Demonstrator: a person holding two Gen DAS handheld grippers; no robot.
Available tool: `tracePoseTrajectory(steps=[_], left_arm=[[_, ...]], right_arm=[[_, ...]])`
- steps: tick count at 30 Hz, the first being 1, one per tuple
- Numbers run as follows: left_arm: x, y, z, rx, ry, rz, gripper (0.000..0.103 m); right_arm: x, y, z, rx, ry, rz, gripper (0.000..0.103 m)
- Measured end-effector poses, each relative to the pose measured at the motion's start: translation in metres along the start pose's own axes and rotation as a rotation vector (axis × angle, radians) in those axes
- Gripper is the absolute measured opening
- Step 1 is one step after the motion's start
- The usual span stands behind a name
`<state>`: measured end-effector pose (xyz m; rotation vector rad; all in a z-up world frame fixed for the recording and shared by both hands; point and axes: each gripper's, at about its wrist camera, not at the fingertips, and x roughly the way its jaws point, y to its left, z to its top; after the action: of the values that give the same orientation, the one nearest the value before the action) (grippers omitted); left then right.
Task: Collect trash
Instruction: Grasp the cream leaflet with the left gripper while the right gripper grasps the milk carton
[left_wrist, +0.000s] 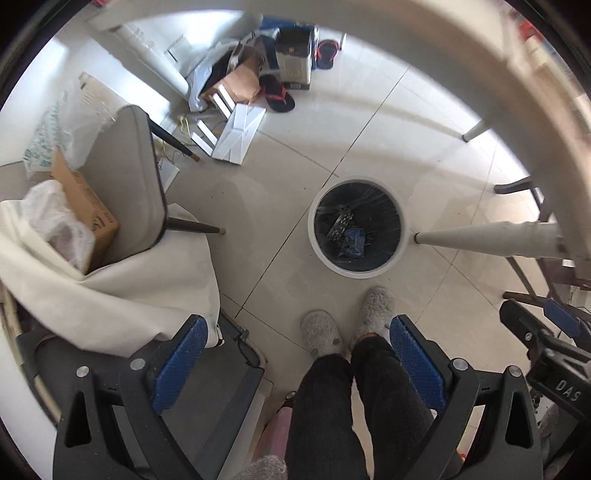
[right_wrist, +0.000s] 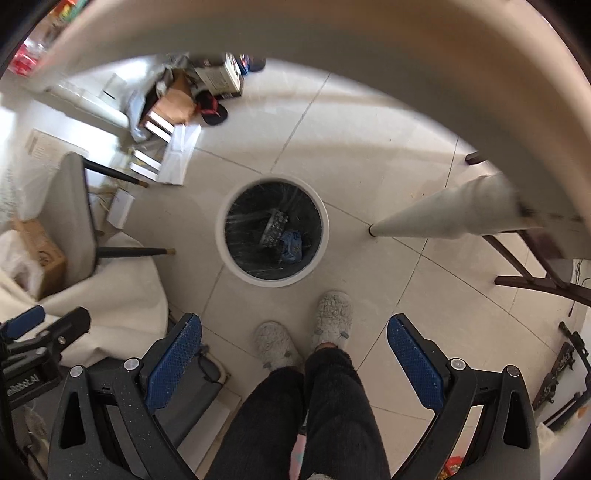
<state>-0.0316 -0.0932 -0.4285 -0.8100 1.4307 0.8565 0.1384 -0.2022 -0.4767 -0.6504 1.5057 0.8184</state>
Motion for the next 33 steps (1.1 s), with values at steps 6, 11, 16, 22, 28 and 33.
tracePoseTrajectory(steps=[6,11,16,22,28,33], left_arm=[[-0.081,-0.009,0.010,-0.043,-0.053,-0.031,0.101],[-0.127,-0.046,0.051,-0.106,-0.059,-0.147,0.101],[-0.131,-0.120,0.118,-0.189,0.006,-0.235,0.101],[-0.082,-0.204,0.199,-0.381,0.188,-0.304,0.100],[-0.031,-0.239,0.235,-0.588,0.321,-0.316,0.100],[-0.024,-0.243,0.243,-0.534,0.309,-0.210,0.087]], right_arm=[[-0.094,-0.011,0.002,0.066,-0.048,0.093,0.102],[-0.171,-0.043,0.039,0.110,-0.122,0.094,0.102],[-0.219,-0.109,0.105,0.171,-0.184,-0.015,0.102],[-0.208,-0.205,0.194,0.235,-0.170,-0.085,0.102],[-0.171,-0.262,0.249,0.240,-0.122,-0.112,0.102],[-0.149,-0.271,0.275,0.186,-0.075,-0.081,0.102]])
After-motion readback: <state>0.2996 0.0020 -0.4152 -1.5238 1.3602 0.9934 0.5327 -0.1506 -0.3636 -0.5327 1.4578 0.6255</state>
